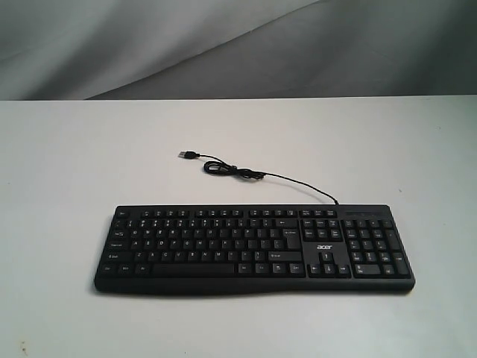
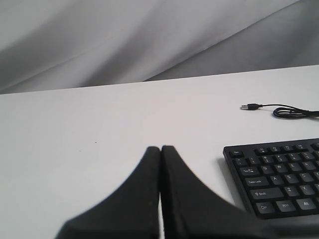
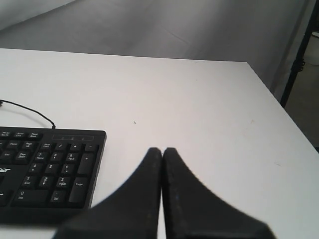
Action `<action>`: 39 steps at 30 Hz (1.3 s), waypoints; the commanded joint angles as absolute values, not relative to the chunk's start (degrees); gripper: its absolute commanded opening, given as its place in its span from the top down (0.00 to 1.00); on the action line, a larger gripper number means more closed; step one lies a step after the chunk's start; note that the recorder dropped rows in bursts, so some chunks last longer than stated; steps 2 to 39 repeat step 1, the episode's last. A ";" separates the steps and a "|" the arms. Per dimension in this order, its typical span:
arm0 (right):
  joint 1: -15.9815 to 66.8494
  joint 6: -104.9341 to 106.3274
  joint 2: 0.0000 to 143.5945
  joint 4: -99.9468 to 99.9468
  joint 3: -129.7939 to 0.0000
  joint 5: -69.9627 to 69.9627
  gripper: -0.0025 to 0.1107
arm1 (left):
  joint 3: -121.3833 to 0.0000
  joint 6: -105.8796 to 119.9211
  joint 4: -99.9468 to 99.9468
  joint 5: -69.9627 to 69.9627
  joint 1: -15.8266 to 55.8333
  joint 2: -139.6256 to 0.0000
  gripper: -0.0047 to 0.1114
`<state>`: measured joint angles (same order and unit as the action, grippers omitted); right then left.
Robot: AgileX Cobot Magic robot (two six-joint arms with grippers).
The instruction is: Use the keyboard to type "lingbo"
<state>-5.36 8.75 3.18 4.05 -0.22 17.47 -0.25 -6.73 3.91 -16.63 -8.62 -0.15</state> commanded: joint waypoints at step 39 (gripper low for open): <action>-5.21 8.39 2.85 3.40 0.00 17.26 0.98 | 0.00 -6.96 3.45 -16.36 -8.73 0.00 0.96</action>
